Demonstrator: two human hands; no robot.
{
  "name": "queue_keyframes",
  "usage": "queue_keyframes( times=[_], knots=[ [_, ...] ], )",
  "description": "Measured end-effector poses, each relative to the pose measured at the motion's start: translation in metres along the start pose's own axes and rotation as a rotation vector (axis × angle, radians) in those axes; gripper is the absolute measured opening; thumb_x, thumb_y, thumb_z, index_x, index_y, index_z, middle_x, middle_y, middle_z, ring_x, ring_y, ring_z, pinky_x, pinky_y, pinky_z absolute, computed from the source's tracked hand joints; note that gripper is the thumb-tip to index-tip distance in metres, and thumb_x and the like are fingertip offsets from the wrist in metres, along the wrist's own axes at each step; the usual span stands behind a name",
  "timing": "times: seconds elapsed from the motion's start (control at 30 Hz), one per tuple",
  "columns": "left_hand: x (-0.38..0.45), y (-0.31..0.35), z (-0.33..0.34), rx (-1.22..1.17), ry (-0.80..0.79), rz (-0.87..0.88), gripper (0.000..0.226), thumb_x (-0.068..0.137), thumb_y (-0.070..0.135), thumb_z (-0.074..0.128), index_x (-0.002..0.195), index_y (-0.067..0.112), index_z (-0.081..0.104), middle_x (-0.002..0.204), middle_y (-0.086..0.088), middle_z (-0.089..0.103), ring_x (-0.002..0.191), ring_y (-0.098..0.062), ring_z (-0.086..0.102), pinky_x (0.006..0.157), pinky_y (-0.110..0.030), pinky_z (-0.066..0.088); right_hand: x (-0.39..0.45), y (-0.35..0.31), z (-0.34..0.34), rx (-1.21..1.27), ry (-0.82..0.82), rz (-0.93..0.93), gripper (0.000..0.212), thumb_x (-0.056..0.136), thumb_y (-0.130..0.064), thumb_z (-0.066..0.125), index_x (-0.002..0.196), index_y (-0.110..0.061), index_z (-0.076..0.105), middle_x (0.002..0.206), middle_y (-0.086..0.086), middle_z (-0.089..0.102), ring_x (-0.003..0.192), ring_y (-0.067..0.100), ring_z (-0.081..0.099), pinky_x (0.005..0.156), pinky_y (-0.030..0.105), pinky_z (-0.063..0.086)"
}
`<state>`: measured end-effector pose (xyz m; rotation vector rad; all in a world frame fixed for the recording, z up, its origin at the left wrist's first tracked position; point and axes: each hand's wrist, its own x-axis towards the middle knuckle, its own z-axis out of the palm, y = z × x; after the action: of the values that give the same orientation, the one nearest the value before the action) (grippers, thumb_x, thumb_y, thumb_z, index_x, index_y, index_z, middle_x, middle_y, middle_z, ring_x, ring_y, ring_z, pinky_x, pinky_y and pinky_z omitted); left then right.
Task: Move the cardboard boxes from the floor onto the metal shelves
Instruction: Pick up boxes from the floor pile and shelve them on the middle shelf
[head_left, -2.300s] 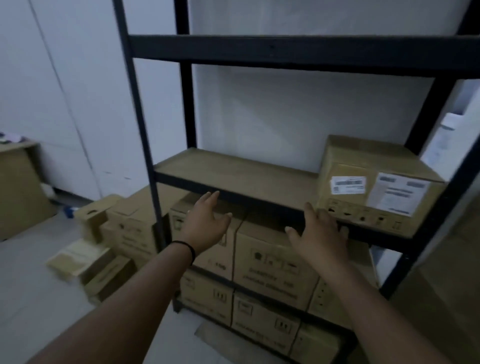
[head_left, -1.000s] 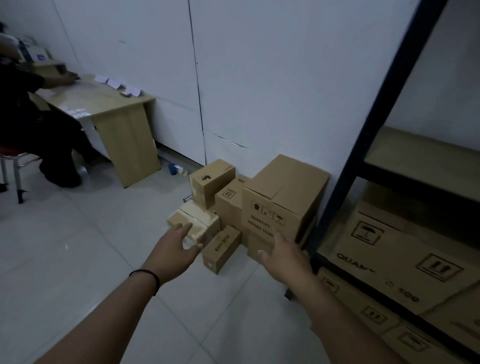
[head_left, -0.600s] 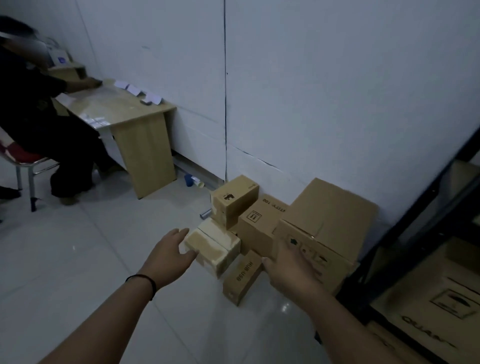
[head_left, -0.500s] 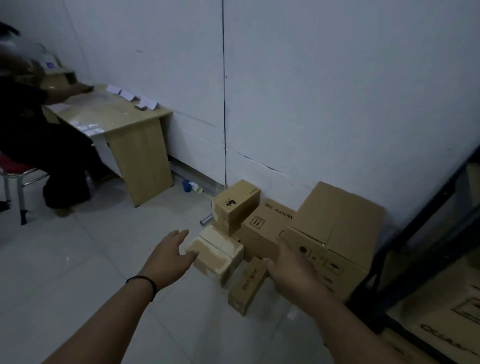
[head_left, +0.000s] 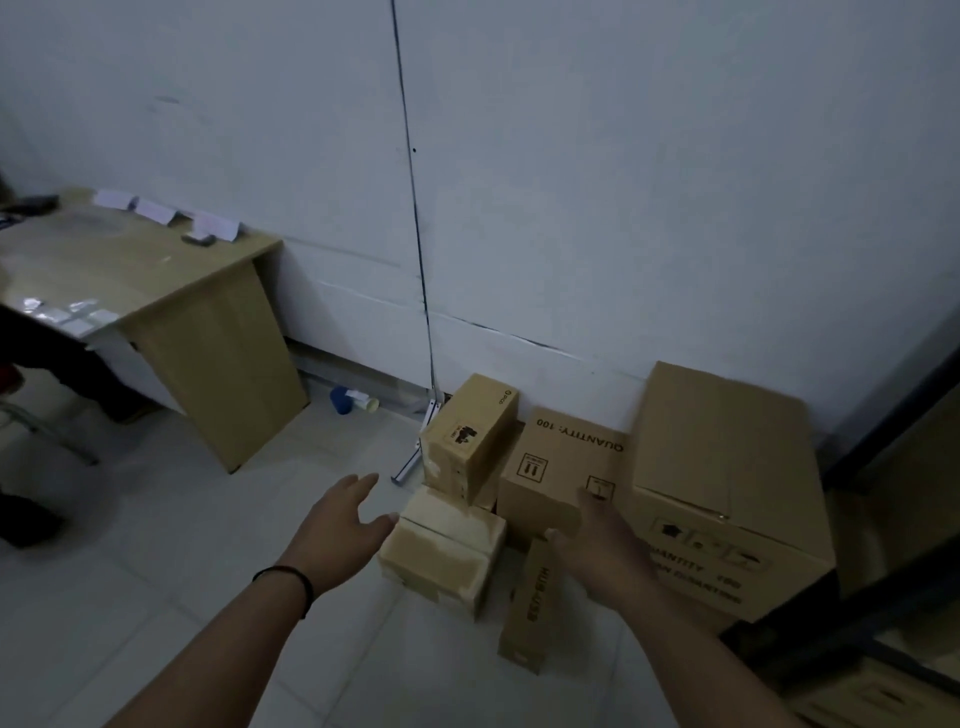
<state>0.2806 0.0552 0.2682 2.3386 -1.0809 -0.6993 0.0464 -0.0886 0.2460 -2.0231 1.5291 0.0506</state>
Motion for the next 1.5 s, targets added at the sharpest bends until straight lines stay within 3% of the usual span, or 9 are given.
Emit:
queue_keyframes(
  times=[0.43,0.57,0.83,1.03,1.13,1.2,1.33,1.43,1.5],
  knots=[
    [0.197,-0.003,-0.039,0.007,-0.054,-0.001,0.064,0.093,0.036,0.058,0.148,0.017,0.032,0.156,-0.005,0.027,0.144,-0.019,0.023,0.117,-0.031,0.019,0.158,-0.075,-0.006,0.054,-0.068,0.107,0.072,0.092,-0.048,0.046,0.152,-0.025,0.013,0.145,0.005,0.038,0.127,0.025,0.043,0.101,0.037,0.042],
    [0.247,-0.005,-0.04,0.015,-0.119,0.03,0.065,0.093,0.036,0.058,0.149,0.016,0.031,0.156,-0.004,0.027,0.144,-0.019,0.023,0.117,-0.033,0.02,0.191,-0.09,0.001,0.084,-0.037,0.14,0.067,0.095,-0.04,0.048,0.152,-0.022,0.017,0.141,0.005,0.042,0.122,0.023,0.047,0.098,0.035,0.045],
    [0.357,-0.033,-0.044,0.057,-0.288,0.148,0.064,0.094,0.035,0.057,0.149,0.015,0.029,0.157,-0.005,0.026,0.144,-0.02,0.023,0.115,-0.03,0.019,0.238,-0.122,0.038,0.168,0.03,0.357,0.071,0.094,-0.045,0.046,0.153,-0.021,0.015,0.144,0.007,0.039,0.127,0.025,0.043,0.103,0.04,0.041],
    [0.42,-0.084,-0.031,0.079,-0.459,0.187,0.062,0.096,0.031,0.054,0.149,0.013,0.028,0.156,-0.005,0.027,0.142,-0.022,0.027,0.114,-0.031,0.022,0.254,-0.152,0.101,0.268,0.059,0.515,0.065,0.096,-0.036,0.046,0.152,-0.019,0.019,0.141,0.004,0.044,0.116,0.022,0.052,0.094,0.033,0.048],
    [0.433,-0.114,-0.01,0.06,-0.513,0.155,0.064,0.096,0.032,0.054,0.151,0.014,0.025,0.157,-0.004,0.025,0.143,-0.021,0.024,0.114,-0.03,0.02,0.256,-0.155,0.136,0.255,0.063,0.539,0.054,0.096,-0.039,0.046,0.144,-0.017,0.035,0.131,0.004,0.051,0.11,0.021,0.055,0.091,0.038,0.05],
    [0.439,-0.137,0.01,0.039,-0.545,0.115,0.066,0.095,0.034,0.055,0.151,0.016,0.025,0.157,-0.003,0.024,0.144,-0.02,0.022,0.115,-0.03,0.018,0.262,-0.148,0.164,0.253,0.028,0.574,0.054,0.096,-0.042,0.046,0.141,-0.014,0.037,0.135,0.005,0.05,0.117,0.023,0.052,0.097,0.038,0.046],
    [0.448,-0.184,0.063,0.031,-0.569,0.081,0.069,0.095,0.034,0.055,0.152,0.016,0.021,0.158,-0.002,0.023,0.145,-0.019,0.021,0.115,-0.03,0.017,0.281,-0.121,0.228,0.294,0.014,0.604,0.069,0.095,-0.048,0.046,0.152,-0.018,0.022,0.15,0.004,0.039,0.132,0.024,0.042,0.104,0.034,0.04],
    [0.459,-0.227,0.114,0.072,-0.578,0.054,0.07,0.096,0.034,0.054,0.152,0.015,0.019,0.158,-0.004,0.022,0.145,-0.02,0.02,0.115,-0.031,0.016,0.301,-0.088,0.29,0.309,-0.018,0.62,0.058,0.091,-0.051,0.047,0.139,-0.019,0.044,0.129,0.006,0.055,0.112,0.024,0.055,0.092,0.035,0.048],
    [0.464,-0.257,0.151,0.072,-0.587,0.048,0.071,0.095,0.034,0.054,0.152,0.014,0.018,0.158,-0.005,0.021,0.145,-0.021,0.02,0.116,-0.031,0.017,0.314,-0.062,0.338,0.337,-0.022,0.638,0.066,0.082,-0.058,0.046,0.133,-0.016,0.048,0.128,0.008,0.058,0.11,0.025,0.057,0.091,0.038,0.05]
  ],
)
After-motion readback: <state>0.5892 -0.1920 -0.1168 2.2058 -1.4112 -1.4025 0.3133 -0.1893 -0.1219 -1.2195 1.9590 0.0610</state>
